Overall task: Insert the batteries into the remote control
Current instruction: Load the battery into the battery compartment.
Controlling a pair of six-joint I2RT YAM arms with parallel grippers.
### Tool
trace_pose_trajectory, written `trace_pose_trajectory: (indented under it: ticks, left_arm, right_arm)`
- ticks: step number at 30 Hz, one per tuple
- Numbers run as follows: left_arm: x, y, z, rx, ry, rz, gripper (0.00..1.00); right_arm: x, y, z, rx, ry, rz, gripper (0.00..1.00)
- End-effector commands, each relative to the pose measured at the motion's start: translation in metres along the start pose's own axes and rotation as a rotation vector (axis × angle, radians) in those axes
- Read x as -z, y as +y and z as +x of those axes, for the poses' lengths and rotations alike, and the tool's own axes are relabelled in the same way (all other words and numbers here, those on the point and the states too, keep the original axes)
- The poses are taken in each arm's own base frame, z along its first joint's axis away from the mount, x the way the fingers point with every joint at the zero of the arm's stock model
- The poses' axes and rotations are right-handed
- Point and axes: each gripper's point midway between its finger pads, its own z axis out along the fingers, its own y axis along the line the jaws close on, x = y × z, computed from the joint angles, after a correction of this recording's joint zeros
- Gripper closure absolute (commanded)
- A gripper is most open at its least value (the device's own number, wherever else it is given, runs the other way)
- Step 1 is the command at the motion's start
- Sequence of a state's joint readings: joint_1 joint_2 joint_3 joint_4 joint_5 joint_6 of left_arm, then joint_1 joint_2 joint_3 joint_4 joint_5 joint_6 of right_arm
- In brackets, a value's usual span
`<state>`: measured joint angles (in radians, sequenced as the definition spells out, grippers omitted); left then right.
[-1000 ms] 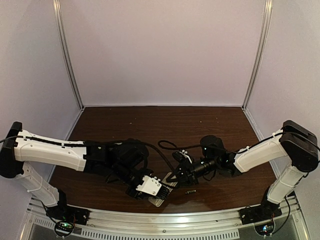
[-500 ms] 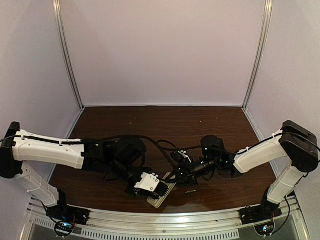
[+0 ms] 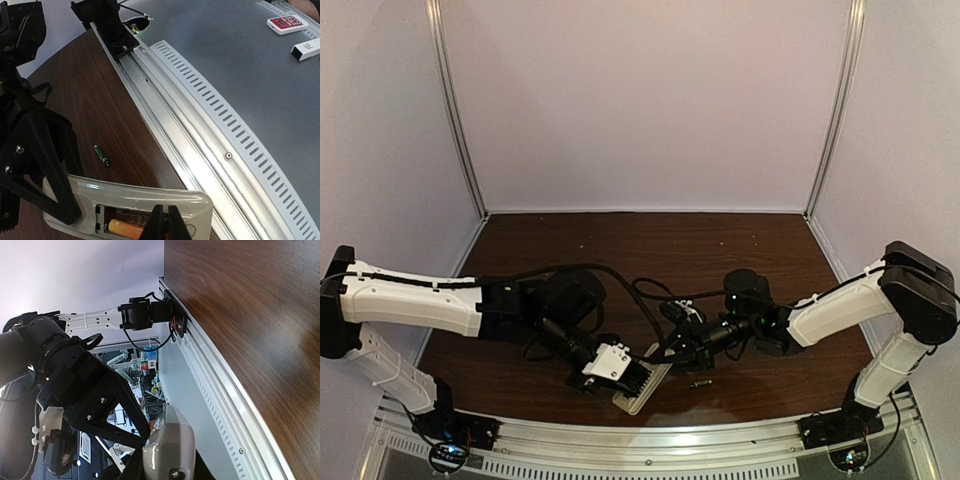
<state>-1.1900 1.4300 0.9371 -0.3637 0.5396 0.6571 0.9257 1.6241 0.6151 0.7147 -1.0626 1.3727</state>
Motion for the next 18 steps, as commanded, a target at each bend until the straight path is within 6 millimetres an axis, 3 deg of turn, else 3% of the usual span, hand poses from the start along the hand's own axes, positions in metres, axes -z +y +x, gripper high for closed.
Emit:
trace_pose_trajectory:
  ticks: [1, 18]
  left_arm:
    - [-0.013, -0.005, 0.033, 0.044, 0.087, 0.014, 0.97]
    - [-0.018, -0.004, 0.044, 0.076, 0.080, 0.026, 1.00]
  right_arm:
    - [0.005, 0.092, 0.015, 0.267, 0.044, -0.221, 1.00]
    - [0.008, 0.128, 0.035, 0.335, 0.102, -0.328, 1.00]
